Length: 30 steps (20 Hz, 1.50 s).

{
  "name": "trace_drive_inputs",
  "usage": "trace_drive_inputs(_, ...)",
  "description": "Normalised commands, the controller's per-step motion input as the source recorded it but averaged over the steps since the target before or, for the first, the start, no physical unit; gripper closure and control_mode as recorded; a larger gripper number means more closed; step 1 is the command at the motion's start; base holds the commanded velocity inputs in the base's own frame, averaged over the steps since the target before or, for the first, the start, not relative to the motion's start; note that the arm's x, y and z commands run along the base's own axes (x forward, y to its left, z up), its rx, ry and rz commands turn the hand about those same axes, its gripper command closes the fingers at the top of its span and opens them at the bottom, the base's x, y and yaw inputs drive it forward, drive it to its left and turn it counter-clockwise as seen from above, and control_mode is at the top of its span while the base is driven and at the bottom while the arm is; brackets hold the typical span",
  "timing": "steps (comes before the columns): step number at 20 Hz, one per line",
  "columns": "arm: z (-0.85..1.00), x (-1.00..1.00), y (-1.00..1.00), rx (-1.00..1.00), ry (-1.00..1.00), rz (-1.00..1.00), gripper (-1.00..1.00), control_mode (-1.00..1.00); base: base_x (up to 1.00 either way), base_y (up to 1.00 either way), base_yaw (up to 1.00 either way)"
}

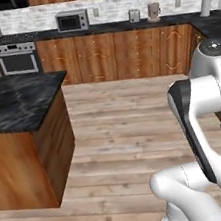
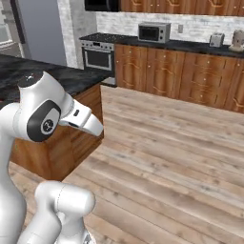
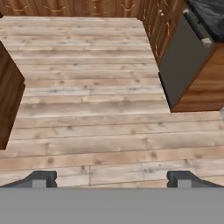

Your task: Take the cheese, steak, and garlic from the fridge and place them on the plate on the dining counter to create an appetizer plate.

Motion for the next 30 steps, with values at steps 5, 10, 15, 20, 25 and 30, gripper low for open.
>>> trace_drive_inputs(5, 0.0, 0.0, 0.0, 0.0, 0.0, 0.0, -1.0, 1.0, 1.0, -0.22, 0.26)
trace_drive_inputs(10, 0.0, 0.0, 0.0, 0.0, 0.0, 0.0, -1.0, 1.0, 1.0, -0.25, 0.28)
trace_drive_inputs(15, 0.0, 0.0, 0.0, 0.0, 0.0, 0.0, -1.0, 1.0, 1.0, -0.35, 0.29)
trace_drive_inputs(20, 0.0, 0.0, 0.0, 0.0, 0.0, 0.0, -1.0, 1.0, 1.0, -0.45, 0.3)
trace_drive_inputs(25, 0.0, 0.0, 0.0, 0.0, 0.0, 0.0, -1.0, 1.0, 1.0, -0.5, 0.33)
trace_drive_inputs(30, 0.0, 0.0, 0.0, 0.0, 0.0, 0.0, -1.0, 1.0, 1.0, -0.51, 0.36)
